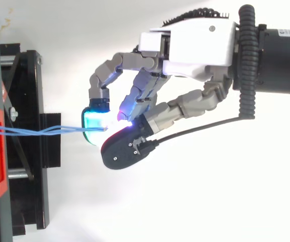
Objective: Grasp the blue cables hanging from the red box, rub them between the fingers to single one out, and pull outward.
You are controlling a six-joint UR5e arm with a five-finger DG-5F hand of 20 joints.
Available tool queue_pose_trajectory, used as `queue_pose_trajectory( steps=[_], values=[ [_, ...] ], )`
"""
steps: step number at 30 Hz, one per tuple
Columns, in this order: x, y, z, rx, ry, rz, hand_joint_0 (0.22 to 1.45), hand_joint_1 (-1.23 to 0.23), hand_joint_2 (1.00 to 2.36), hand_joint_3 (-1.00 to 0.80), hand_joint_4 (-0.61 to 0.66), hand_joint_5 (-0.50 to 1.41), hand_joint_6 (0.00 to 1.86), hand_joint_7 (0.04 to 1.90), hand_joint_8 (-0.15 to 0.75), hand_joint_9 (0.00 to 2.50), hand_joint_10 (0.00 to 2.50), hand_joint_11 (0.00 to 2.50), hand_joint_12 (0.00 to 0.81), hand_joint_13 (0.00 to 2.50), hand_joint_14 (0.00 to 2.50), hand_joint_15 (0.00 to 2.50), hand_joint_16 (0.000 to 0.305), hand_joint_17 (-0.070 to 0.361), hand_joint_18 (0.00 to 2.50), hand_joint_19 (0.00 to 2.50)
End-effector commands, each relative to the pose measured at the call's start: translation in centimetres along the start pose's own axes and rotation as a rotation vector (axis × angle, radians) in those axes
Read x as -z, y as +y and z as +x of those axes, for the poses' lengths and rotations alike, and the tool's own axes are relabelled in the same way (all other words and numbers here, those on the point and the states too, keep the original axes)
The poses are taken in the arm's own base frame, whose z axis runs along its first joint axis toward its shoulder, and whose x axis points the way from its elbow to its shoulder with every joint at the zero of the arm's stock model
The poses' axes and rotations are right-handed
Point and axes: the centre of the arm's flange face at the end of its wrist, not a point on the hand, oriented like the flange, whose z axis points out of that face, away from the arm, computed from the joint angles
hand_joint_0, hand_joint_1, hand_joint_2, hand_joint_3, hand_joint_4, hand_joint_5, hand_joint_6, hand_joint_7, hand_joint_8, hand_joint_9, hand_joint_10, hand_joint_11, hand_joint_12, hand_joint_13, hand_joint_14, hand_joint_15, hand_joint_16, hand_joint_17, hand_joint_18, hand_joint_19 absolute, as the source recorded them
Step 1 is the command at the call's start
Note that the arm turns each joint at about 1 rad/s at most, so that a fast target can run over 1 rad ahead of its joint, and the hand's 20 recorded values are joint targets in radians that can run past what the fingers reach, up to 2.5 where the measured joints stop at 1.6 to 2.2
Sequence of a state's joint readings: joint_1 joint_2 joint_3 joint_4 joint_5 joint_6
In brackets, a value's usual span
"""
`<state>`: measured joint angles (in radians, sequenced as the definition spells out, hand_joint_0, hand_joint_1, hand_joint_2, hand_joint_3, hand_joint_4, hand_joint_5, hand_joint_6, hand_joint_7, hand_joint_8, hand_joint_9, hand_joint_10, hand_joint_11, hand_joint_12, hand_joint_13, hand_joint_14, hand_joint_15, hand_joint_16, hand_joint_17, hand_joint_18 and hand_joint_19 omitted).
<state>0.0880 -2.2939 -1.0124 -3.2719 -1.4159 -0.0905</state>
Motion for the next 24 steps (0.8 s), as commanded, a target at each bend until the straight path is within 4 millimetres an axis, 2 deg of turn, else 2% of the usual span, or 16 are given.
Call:
queue_pose_trajectory(
  steps=[1,7,9,12,14,17,19,20,23,24],
  values=[
    [0.05,0.0,-0.05,0.0,0.0,0.003,0.57,-0.74,1.01,-0.36,0.05,-0.17,0.84,0.94,0.199,1.04,0.02,0.7,0.29,1.0,0.03,0.76,0.045,0.102,0.82,0.75],
    [0.24,0.51,0.07,0.0,-0.001,-0.005,0.58,-0.74,1.02,-0.24,0.03,-0.17,0.89,0.94,0.205,1.04,0.02,0.72,0.292,1.0,0.03,0.77,0.045,0.101,0.84,0.75],
    [0.25,0.43,0.07,0.0,-0.001,-0.004,0.6,-0.77,1.02,-0.16,-0.05,-0.17,0.91,0.99,0.207,1.04,0.02,0.72,0.287,1.01,0.03,0.77,0.044,0.099,0.85,0.75],
    [0.25,0.45,0.19,0.001,0.0,-0.004,0.63,-0.81,1.02,-0.14,-0.11,-0.18,0.93,1.11,0.207,1.04,0.02,0.73,0.284,1.01,0.03,0.76,0.044,0.098,0.86,0.74],
    [0.35,0.65,0.14,0.0,-0.001,-0.007,0.69,-0.86,1.02,-0.22,-0.14,-0.18,0.93,1.15,0.195,1.03,0.02,0.72,0.28,1.01,0.03,0.76,0.043,0.096,0.87,0.73],
    [0.45,0.85,0.1,0.0,-0.002,-0.01,0.72,-0.86,1.01,-0.36,-0.15,-0.17,0.94,1.04,0.187,1.03,0.02,0.72,0.277,1.01,0.03,0.76,0.042,0.095,0.87,0.73],
    [0.5,0.96,0.2,0.0,0.0,-0.011,0.73,-0.86,1.01,-0.44,-0.16,-0.17,0.94,1.05,0.186,1.04,0.02,0.72,0.275,1.02,0.03,0.76,0.042,0.094,0.88,0.73],
    [0.51,0.95,0.09,-0.001,-0.002,-0.011,0.7,-0.84,1.0,-0.5,-0.14,-0.16,0.94,1.07,0.188,1.06,0.02,0.71,0.273,1.02,0.03,0.77,0.042,0.094,0.88,0.73],
    [0.45,0.86,0.2,0.0,-0.002,-0.01,0.57,-0.75,1.0,-0.5,-0.02,-0.15,0.92,0.99,0.189,1.1,0.02,0.72,0.279,1.03,0.03,0.77,0.042,0.095,0.88,0.74],
    [0.45,0.85,0.09,0.0,-0.003,-0.01,0.56,-0.73,1.0,-0.5,-0.02,-0.14,0.92,0.98,0.194,1.11,0.02,0.72,0.286,1.04,0.03,0.77,0.043,0.096,0.88,0.75]
  ],
)
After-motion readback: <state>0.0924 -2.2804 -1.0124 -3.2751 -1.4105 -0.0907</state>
